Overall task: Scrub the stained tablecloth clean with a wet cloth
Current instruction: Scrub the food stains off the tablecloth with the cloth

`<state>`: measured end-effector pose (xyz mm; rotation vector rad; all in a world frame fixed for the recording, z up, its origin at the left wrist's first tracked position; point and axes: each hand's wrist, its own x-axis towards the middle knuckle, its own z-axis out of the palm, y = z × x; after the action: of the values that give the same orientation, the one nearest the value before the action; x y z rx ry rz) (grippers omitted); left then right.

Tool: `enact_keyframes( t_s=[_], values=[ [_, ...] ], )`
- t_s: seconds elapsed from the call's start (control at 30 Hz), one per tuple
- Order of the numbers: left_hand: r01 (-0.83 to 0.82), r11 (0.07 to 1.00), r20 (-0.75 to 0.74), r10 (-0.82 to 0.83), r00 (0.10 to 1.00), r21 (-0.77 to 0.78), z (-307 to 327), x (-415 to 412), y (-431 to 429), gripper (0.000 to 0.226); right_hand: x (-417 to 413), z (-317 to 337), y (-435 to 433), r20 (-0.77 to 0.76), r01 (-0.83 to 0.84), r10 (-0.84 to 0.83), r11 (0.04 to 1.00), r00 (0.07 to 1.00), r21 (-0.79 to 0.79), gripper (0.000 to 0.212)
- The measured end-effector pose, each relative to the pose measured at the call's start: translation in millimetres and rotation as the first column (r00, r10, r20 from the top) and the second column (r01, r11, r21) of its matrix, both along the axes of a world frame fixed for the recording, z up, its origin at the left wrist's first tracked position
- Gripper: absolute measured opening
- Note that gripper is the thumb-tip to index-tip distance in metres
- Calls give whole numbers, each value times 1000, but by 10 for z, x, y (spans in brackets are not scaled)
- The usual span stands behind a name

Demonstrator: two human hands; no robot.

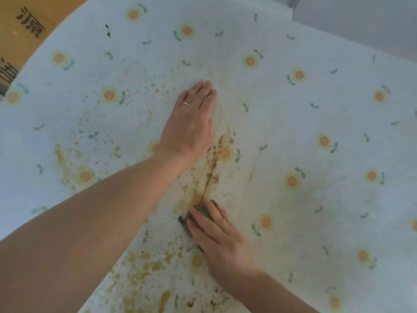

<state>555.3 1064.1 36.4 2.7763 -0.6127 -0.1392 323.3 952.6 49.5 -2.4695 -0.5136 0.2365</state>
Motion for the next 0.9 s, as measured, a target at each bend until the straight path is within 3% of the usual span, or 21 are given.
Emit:
enact_keyframes(
  t_s=[0.1,0.2,0.27,0.37,0.47,0.6,0.7,0.8,0.87,0.9],
  values=[
    [0,1000,4,0,1000,-3,15,2,-8,63,457,7,-274,36,-106,107,994,994,-23,48],
    [-4,1000,-10,4,1000,-22,14,9,-16,63,1433,-21,-683,116,130,-112,979,987,-154,43],
    [-11,1000,0,11,1000,-21,13,7,-13,61,2086,-65,-927,149,357,-331,911,932,-207,46],
    [-10,1000,1,10,1000,0,8,4,-3,60,2760,-118,-963,166,450,-422,869,891,-205,47],
    [-10,1000,9,10,1000,-4,-11,2,-3,62,2627,-90,-688,203,406,-371,898,906,-170,34],
    [-9,999,-5,9,1000,-37,0,4,-16,62,1103,-44,-344,111,317,-308,946,945,-65,44],
    [-11,999,8,12,1000,-39,6,8,-7,62,136,90,-224,-7,62,-62,996,998,-62,50],
    [-3,1000,7,4,1000,-28,12,4,-13,65,467,75,-411,-20,-206,205,975,979,-87,46],
    [-7,999,4,8,1000,-31,8,10,-19,64,1087,42,-568,26,-166,173,971,985,-171,40],
    [-12,999,2,13,1000,-36,1,13,-16,62,1417,19,-667,77,-42,56,983,995,-180,41]
  ],
)
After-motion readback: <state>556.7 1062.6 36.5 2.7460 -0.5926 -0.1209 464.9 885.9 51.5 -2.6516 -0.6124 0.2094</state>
